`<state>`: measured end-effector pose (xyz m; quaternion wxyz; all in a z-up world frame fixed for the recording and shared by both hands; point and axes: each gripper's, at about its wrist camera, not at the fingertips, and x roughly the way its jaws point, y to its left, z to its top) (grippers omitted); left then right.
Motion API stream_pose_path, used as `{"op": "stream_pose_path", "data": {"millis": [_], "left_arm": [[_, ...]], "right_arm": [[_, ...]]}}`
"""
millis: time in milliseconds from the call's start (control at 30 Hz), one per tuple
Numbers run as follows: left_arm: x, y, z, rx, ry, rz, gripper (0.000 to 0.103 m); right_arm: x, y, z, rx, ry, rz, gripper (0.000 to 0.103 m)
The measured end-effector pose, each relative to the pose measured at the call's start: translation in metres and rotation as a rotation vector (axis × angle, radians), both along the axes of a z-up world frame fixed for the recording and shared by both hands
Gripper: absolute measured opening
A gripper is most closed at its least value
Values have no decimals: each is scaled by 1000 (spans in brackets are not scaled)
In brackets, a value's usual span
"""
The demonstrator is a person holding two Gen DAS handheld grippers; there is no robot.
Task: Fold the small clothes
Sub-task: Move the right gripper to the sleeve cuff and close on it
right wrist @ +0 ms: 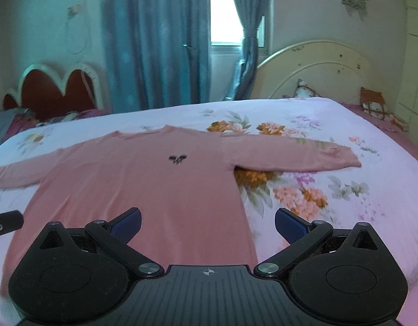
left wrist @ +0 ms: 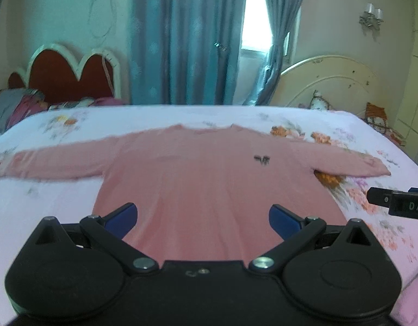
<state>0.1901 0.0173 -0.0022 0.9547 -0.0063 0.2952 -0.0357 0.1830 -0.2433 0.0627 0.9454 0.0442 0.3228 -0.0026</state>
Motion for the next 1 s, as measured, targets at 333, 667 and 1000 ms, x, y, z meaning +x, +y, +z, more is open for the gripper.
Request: {"op": "stream_pose_path", "data": {"millis": [333,667,1000], "left_arm": [[77,-20,-10,-36,11,-45,103],[161,-87,-46,-87,97,-30,103],[228,-166,-68,-22,164,-1,103]], "right_arm": [[67,-35,-4,-32,0,-97,103],[162,-164,-52,-6,73,-182,103],[231,-282,-100,33,131,-269,103]]}}
